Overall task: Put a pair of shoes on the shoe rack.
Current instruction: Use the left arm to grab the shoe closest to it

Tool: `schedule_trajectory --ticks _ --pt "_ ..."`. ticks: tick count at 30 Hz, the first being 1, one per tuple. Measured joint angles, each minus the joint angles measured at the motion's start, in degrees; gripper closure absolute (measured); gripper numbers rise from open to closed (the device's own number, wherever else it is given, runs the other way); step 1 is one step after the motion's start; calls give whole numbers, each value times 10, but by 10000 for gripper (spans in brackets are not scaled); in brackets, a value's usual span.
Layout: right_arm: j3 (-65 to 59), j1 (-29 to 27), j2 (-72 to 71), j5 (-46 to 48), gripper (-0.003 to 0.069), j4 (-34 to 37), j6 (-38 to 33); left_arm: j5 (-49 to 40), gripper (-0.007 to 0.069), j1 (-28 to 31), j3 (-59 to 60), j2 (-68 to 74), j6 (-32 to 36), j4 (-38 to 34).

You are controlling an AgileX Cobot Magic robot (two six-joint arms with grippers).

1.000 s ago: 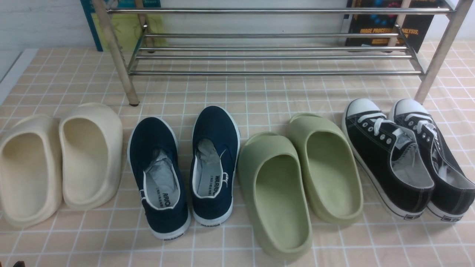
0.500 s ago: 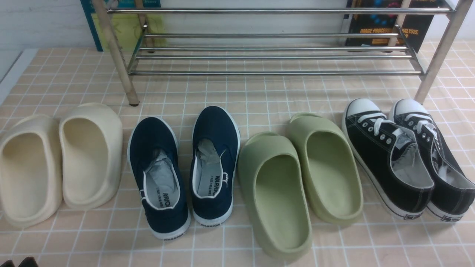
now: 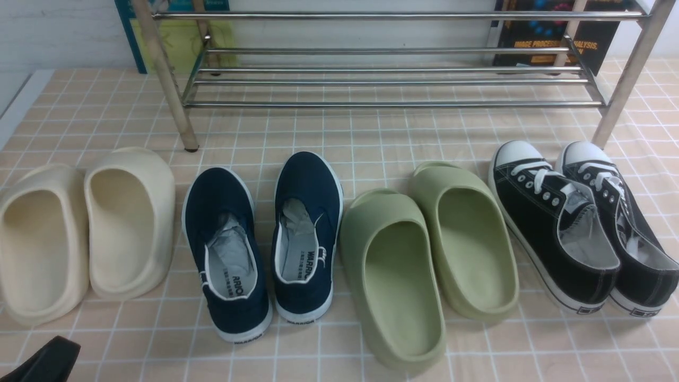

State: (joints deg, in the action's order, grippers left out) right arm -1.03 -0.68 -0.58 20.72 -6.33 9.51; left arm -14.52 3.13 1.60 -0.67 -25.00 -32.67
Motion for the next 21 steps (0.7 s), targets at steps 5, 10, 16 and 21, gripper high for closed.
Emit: schedule_trajectory --ticks 5,10,16,21 --pt "0 0 0 0 421 0 0 12 385 0 -1 0 2 -18" --pt "0 0 0 0 421 0 0 -47 385 0 -107 0 96 -28" --pt "0 0 0 0 421 0 0 -256 486 0 -318 96 203 85" --pt "0 0 0 0 421 0 0 -477 616 -4 -464 278 236 249"
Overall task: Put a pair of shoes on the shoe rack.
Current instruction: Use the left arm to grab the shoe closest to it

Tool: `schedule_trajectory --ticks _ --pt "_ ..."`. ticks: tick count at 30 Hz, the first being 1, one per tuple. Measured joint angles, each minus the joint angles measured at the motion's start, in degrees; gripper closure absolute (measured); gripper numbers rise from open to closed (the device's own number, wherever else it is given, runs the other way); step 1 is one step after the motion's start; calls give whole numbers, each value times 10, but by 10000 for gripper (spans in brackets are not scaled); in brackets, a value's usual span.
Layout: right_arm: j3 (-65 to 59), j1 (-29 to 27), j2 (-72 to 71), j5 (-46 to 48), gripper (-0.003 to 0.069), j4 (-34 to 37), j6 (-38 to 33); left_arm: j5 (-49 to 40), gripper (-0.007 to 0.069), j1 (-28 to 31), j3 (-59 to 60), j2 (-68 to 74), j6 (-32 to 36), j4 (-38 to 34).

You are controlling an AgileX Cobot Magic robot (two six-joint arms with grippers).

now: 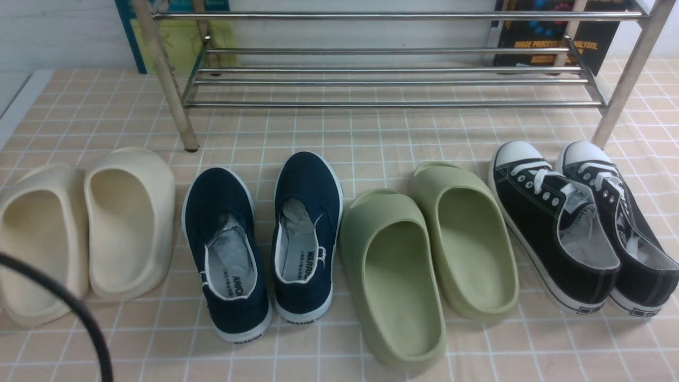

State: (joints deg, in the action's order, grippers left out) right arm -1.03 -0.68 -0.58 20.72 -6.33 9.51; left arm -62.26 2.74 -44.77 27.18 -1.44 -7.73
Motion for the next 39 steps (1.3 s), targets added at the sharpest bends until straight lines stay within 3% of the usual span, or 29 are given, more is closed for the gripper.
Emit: schedule_trajectory --ticks 5,8,10,13,15,20,21,25,34,36,39 --pt "0 0 0 0 421 0 0 -15 622 -48 -44 80 -25 107" --pt "0 0 0 0 421 0 0 -30 580 -124 -70 158 -72 183" --pt "0 0 0 0 421 0 0 -37 556 -144 -80 192 -89 206" --pt "0 0 0 0 421 0 0 -41 489 -175 -98 253 -125 232" --pt "0 0 0 0 421 0 0 -37 382 -208 -121 324 -154 237" --pt "0 0 0 0 421 0 0 -9 222 -250 -151 427 -188 232" --pt "0 0 0 0 421 0 0 13 162 -265 -159 460 -204 230" --pt "0 0 0 0 421 0 0 72 67 -283 -166 541 -252 220" --pt "0 0 0 0 421 0 0 148 76 -283 -166 661 -316 209" --pt "0 0 0 0 421 0 0 151 105 -283 -166 673 -321 208" --pt "0 0 0 0 421 0 0 157 235 -283 -166 692 -324 207"
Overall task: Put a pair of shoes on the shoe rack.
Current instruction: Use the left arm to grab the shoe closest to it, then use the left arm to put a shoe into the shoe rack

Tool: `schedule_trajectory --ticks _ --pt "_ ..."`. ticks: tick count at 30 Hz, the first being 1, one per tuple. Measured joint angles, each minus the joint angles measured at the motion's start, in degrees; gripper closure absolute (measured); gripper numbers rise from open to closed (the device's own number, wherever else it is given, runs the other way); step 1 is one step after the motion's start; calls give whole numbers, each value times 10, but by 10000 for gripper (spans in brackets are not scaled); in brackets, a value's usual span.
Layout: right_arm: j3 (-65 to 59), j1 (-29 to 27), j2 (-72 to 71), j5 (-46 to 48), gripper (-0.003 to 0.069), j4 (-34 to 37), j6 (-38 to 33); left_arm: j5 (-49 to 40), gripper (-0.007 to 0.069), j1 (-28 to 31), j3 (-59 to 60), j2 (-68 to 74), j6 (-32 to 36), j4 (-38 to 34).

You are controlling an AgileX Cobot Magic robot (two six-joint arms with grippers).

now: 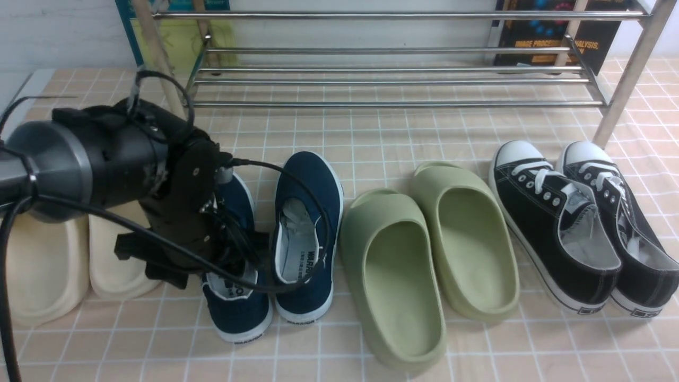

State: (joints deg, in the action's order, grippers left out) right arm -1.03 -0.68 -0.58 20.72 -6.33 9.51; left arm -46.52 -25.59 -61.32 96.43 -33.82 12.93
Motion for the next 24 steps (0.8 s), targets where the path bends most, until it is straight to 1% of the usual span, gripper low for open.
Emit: schedule_trajectory --ticks 1,4,5,7,8,9,14,20,22,24 --pt "0 0 0 0 421 0 0 0 263 0 0 3 -1 1" --pt "0 0 0 0 421 0 0 4 421 0 0 14 -1 7" --pt "0 0 0 0 421 0 0 5 448 0 0 17 -2 6" --pt "0 0 0 0 421 0 0 11 536 0 0 25 -2 6" --pt "0 0 0 0 421 0 0 12 561 0 -1 27 -2 6" --pt "0 0 0 0 421 0 0 14 573 0 -1 27 -2 6" --pt "0 0 0 0 421 0 0 12 574 0 -5 13 3 4" --pt "0 0 0 0 421 0 0 -16 574 11 -51 -40 47 -19" --pt "0 0 0 0 421 0 0 -39 574 37 -92 -52 97 -57" --pt "0 0 0 0 421 0 0 -42 574 63 -120 -52 147 -105"
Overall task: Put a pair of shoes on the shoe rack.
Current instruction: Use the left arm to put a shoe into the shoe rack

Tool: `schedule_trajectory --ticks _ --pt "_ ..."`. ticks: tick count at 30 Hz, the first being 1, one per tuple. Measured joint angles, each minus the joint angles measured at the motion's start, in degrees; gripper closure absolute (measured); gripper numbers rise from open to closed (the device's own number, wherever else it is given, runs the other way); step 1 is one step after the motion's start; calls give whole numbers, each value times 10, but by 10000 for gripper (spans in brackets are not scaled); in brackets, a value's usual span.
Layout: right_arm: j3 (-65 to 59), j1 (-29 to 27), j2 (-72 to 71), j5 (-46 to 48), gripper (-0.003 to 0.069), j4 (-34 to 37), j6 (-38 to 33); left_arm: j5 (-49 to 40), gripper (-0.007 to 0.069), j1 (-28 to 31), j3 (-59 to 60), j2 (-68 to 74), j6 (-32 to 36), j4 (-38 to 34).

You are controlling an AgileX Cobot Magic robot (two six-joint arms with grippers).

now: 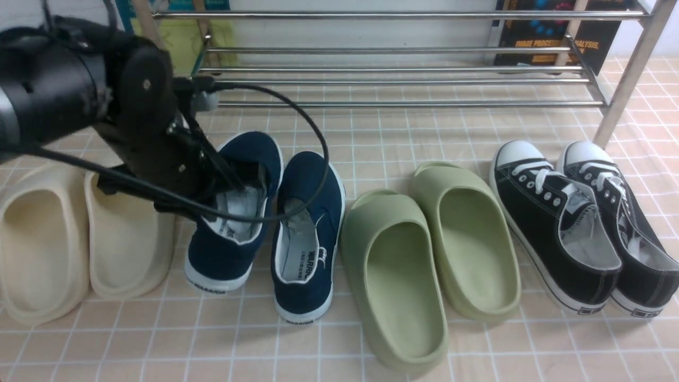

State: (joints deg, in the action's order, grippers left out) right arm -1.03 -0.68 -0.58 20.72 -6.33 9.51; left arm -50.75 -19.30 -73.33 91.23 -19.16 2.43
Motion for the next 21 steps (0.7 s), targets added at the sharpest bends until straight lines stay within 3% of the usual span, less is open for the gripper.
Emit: schedule_trajectory --ticks 7,21 --pt "0 0 0 0 421 0 0 4 574 75 -65 29 109 -111" --pt "0 0 0 0 421 0 0 53 574 90 -260 207 143 -130"
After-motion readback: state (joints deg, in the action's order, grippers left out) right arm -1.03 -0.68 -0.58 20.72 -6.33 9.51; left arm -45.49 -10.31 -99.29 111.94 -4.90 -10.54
